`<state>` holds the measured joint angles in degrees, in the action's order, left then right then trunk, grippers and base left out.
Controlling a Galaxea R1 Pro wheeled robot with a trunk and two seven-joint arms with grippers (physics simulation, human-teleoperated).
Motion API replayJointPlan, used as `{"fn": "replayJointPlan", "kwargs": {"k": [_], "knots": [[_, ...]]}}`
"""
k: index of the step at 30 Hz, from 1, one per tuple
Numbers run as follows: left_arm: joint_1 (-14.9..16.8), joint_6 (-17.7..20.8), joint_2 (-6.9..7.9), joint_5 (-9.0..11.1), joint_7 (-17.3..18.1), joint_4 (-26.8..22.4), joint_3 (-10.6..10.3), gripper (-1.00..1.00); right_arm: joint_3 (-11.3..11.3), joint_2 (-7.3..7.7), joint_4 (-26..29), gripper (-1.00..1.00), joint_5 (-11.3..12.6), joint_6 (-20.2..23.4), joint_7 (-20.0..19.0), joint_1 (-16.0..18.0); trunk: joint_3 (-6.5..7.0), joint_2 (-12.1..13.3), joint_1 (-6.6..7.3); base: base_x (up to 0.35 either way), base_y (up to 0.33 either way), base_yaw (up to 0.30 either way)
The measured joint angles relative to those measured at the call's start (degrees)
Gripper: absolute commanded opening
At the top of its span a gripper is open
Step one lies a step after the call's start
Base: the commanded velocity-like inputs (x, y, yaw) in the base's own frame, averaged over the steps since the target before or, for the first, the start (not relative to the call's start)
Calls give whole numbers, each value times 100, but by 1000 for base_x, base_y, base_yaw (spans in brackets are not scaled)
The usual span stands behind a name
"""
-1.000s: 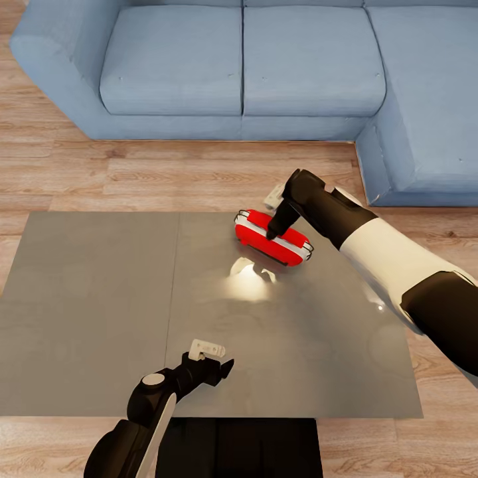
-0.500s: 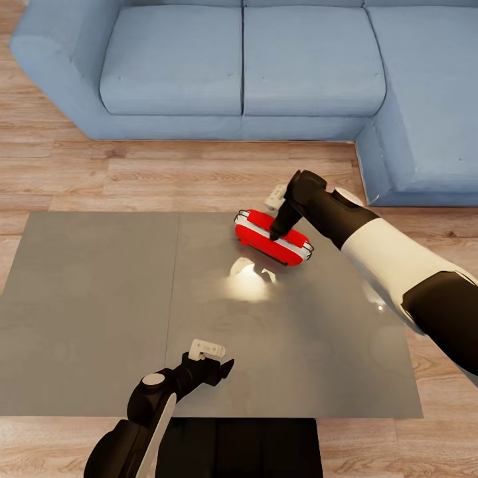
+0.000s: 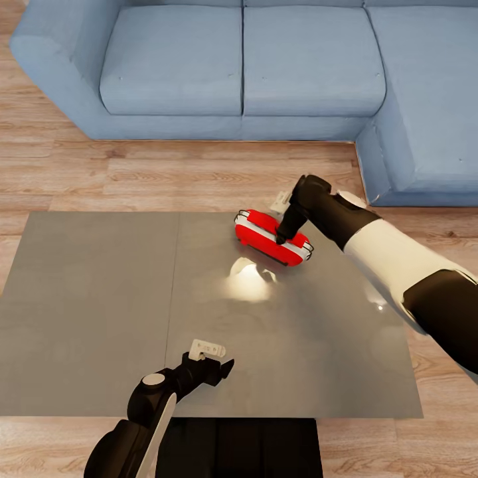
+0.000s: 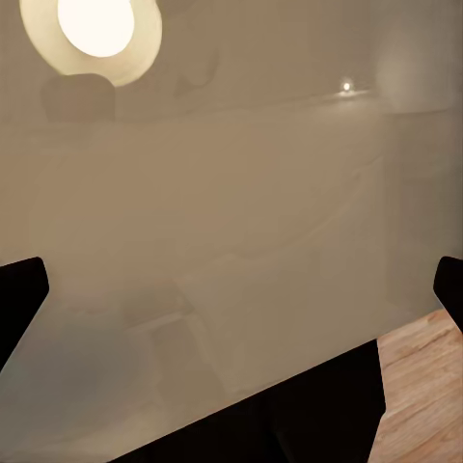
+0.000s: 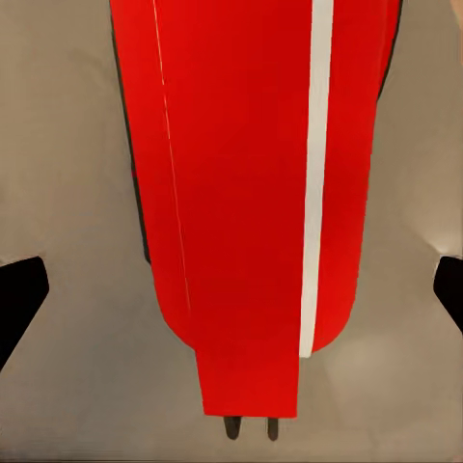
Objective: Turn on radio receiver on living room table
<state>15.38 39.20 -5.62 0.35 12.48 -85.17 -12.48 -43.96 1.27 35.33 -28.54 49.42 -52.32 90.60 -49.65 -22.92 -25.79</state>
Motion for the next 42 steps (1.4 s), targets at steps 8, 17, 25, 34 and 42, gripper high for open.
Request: {"fn": "replayJointPlan", "kwargs": {"k": [8, 17, 25, 34, 42], "knots": [[0, 0, 0, 0, 0, 0, 0, 100, 25, -28, -436, 100, 14, -214, 67, -3, 0, 0, 0, 0, 0, 0], [0, 0, 0, 0, 0, 0, 0, 100, 37, -9, -889, 100, 14, -504, 196, -1, 0, 0, 0, 0, 0, 0], [0, 0, 0, 0, 0, 0, 0, 100, 45, 30, -982, 100, 15, -621, 230, -1, 0, 0, 0, 0, 0, 0], [0, 0, 0, 0, 0, 0, 0, 100, 67, -9, -1153, 100, 21, -634, 400, -6, 0, 0, 0, 0, 0, 0], [0, 0, -8, 0, 0, 0, 0, 100, 111, -35, -1191, 100, 33, -832, 720, -5, 0, 0, 0, 0, 0, 0]]}}
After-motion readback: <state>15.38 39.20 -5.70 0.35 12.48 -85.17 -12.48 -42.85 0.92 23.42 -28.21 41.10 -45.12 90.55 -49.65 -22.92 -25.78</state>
